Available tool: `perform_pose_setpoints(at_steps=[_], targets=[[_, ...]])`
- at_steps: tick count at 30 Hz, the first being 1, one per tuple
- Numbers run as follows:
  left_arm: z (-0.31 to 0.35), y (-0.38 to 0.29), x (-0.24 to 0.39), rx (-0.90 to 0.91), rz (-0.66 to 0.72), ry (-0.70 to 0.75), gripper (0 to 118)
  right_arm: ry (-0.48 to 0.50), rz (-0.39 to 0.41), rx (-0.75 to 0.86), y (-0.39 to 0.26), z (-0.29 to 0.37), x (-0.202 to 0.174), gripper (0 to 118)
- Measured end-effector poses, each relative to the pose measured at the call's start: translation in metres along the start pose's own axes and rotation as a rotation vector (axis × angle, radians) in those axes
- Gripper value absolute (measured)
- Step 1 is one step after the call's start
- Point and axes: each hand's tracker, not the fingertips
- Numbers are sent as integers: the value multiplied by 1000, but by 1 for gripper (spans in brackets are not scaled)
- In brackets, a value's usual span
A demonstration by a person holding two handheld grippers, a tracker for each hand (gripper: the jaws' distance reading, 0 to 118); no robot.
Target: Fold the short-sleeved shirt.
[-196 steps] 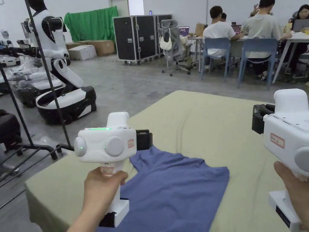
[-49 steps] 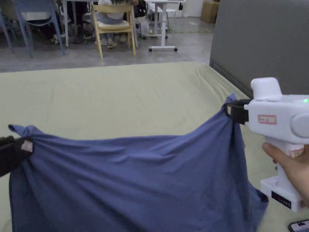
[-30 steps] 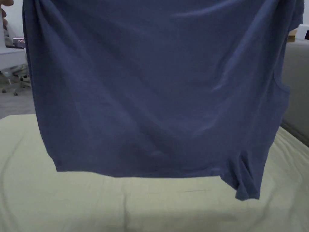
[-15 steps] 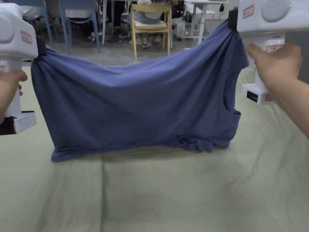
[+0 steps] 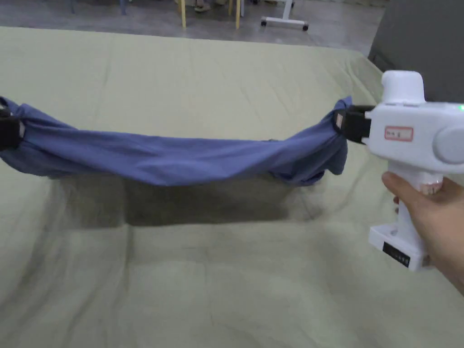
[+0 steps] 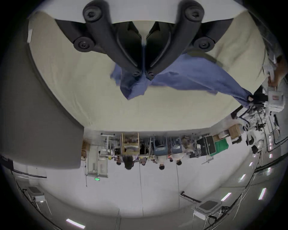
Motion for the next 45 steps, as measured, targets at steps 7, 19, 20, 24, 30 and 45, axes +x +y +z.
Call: perform_pose_setpoints(at_steps=[7,19,20,24,30,45], targets=[[94,-125,36,-111,42,-78,1,15,-72,-94,-137,133,-5,4],[135,-225,63,-396,49,-38,1,-28,-77,-346,-240,194,-3,4],[131,-223,62,-399,47,-47,1,-27,-65,-355,-239,189,-4,4],[117,-220,60,-459,46,-43,34,-58,-35,-445,-236,172,-5,54],[171,-213,70,-429,-25,50,92,-88,-11,-439,-215,204,-34,111],[212,-214,124,-347,114,7,54,-47,-125,-351,-220,241,-72,2]])
